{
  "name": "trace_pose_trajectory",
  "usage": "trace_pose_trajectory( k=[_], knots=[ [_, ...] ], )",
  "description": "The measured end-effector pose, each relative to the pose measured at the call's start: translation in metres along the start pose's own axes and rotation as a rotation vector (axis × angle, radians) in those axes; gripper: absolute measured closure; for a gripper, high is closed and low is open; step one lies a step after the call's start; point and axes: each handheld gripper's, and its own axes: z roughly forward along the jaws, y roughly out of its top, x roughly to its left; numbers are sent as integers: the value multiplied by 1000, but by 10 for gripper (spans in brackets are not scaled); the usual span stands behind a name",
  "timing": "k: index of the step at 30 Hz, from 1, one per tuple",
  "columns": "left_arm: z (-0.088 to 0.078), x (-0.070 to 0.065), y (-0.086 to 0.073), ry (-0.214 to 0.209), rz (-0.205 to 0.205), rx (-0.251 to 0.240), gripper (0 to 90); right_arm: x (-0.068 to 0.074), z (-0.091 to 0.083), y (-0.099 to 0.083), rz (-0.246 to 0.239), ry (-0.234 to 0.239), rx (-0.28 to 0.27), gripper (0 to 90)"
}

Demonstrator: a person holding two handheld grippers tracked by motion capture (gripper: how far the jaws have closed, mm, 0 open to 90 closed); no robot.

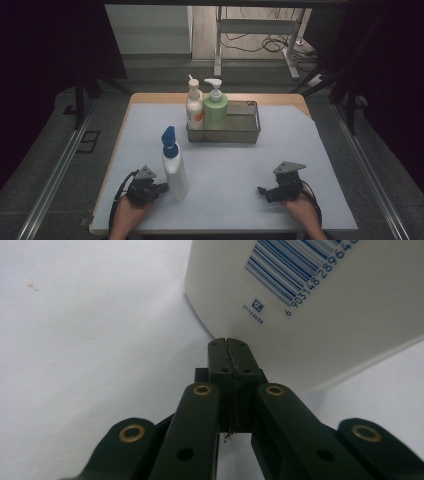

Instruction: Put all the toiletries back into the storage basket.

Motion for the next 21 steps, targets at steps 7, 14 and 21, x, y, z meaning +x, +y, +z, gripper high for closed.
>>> trace_pose_trajectory(
  k=[7,14,21],
  knots=[
    [4,-7,2,-14,11,3,895,0,0,0,0,0,-2,0],
    [9,-17,6,-35,38,16,894,0,0,0,0,2,2,0],
    [18,-29,12,-54,63,19,894,0,0,0,0,2,0,0]
  ],
)
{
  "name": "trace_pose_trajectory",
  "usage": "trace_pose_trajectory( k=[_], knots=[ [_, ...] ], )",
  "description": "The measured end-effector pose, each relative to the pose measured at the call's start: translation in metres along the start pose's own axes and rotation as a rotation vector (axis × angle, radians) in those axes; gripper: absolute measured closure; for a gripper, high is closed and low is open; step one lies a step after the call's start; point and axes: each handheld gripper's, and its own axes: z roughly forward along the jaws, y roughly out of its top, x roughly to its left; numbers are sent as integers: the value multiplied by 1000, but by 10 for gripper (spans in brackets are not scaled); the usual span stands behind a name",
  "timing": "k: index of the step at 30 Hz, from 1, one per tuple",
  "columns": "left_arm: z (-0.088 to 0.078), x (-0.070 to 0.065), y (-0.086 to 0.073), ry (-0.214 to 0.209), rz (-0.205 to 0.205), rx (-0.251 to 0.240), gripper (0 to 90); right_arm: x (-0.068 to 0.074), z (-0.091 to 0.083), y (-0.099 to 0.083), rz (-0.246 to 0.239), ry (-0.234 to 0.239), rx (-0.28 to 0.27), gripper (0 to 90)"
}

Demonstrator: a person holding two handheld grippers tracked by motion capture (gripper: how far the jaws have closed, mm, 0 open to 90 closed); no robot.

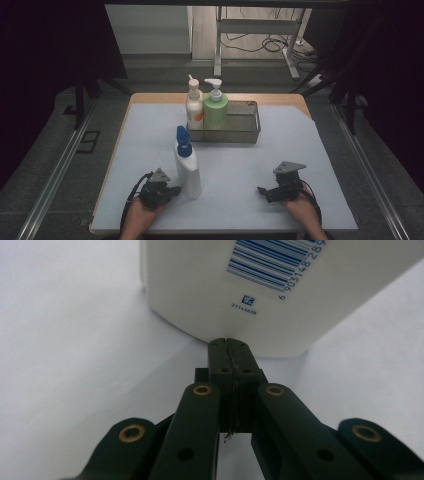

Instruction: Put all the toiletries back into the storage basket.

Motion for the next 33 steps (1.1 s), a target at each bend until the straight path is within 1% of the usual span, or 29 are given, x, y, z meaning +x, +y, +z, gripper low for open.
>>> trace_pose_trajectory(
  k=[7,14,17,20,25,26,28,31,32,33],
  knots=[
    [9,-8,8,-17,27,6,894,0,0,0,-1,-1,1,0],
    [17,-13,15,-17,41,7,894,0,0,0,-1,0,-1,0],
    [22,-17,19,-26,50,6,894,0,0,0,1,0,-1,0],
    [26,-21,22,-24,66,6,894,0,0,0,2,0,-4,0],
    [28,-24,23,-15,75,2,893,0,0,0,3,2,-3,0],
    [28,-24,23,-17,76,1,887,0,0,0,3,1,-2,0],
    [28,-27,23,-18,86,3,828,0,0,0,5,0,-2,0],
    [26,-32,23,14,119,14,770,0,0,0,5,1,0,0],
    [25,-33,23,16,127,13,741,0,0,0,4,1,1,0],
    [24,-34,22,17,126,13,726,0,0,0,4,1,1,0]
  ],
)
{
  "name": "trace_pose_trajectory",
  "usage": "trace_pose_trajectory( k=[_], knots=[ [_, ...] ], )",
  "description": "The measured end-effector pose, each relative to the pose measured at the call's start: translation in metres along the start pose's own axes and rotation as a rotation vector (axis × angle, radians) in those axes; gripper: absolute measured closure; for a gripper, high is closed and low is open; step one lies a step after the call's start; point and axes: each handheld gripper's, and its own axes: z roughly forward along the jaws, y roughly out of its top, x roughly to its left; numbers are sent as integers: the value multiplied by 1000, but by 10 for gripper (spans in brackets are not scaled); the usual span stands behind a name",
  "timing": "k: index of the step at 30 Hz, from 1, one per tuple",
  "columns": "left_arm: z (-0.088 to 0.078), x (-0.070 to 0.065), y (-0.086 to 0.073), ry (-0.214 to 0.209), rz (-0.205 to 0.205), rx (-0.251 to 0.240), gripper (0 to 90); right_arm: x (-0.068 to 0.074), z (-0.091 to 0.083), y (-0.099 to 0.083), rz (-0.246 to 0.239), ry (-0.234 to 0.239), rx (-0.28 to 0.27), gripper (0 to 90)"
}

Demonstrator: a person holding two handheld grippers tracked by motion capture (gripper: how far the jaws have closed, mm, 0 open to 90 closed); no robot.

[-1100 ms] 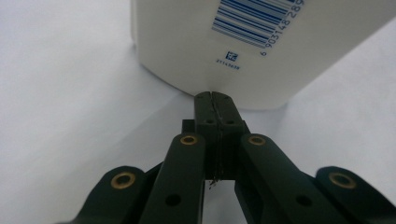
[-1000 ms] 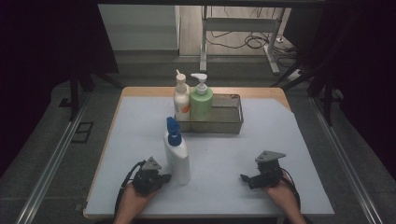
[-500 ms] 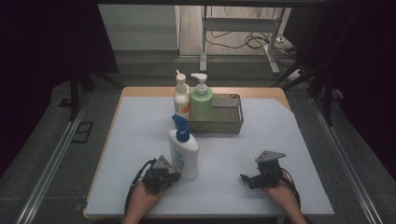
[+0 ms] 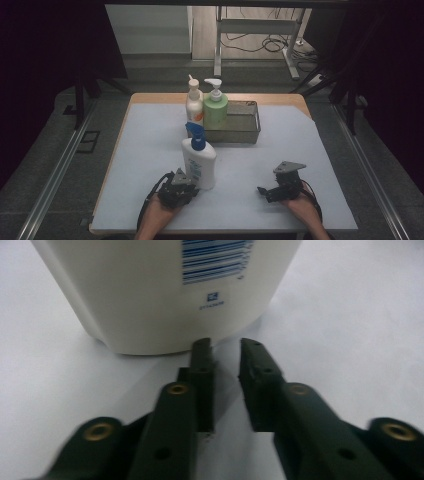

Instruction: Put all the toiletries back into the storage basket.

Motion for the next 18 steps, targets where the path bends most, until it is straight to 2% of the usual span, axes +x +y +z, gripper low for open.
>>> trace_pose_trajectory(
  k=[7,12,18],
  knots=[
    [-10,-3,-6,15,1,-9,574,1,-1,0,0,2,1,0],
    [-17,0,-15,40,-32,-21,491,2,-3,1,-12,15,7,13],
    [-22,8,-24,102,-58,-35,365,8,-6,3,-47,34,-9,24]
  ],
)
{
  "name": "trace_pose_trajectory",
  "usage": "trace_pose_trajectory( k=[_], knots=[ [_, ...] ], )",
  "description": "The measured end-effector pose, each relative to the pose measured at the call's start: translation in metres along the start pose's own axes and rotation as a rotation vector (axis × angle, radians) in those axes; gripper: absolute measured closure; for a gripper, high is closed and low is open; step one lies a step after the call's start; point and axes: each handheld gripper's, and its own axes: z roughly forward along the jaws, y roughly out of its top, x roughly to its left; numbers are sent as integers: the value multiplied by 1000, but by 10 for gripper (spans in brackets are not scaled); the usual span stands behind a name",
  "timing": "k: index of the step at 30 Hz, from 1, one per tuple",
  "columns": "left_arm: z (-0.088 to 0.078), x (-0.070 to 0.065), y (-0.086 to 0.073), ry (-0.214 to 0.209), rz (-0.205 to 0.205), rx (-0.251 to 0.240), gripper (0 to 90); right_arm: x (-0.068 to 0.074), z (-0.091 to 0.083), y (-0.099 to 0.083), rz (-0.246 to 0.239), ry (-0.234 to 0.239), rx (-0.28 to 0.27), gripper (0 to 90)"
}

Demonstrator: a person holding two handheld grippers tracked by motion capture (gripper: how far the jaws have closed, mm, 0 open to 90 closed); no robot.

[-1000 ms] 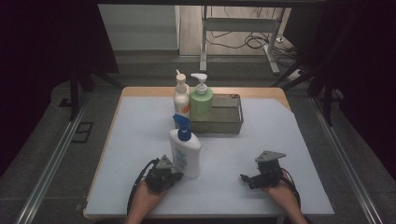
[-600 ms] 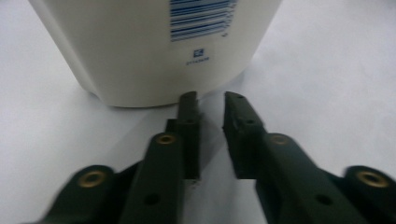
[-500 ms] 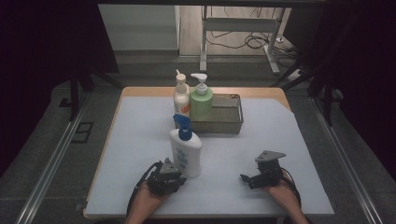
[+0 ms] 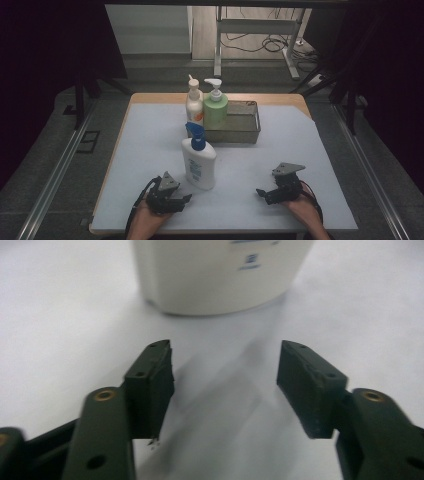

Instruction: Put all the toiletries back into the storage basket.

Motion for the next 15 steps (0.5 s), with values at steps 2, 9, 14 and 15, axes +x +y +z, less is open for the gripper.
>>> trace_pose_trajectory(
  k=[2,9,14,15],
  knots=[
    [-1,3,-2,12,-13,-3,322,2,-2,2,-1,7,-13,24],
    [-2,11,-9,58,-51,-11,213,6,-7,9,-10,29,-25,21],
    [-1,16,-13,100,-52,-3,145,10,-10,15,-22,46,-41,21],
    [-1,17,-14,102,-53,0,140,10,-11,16,-21,56,-43,21]
  ],
)
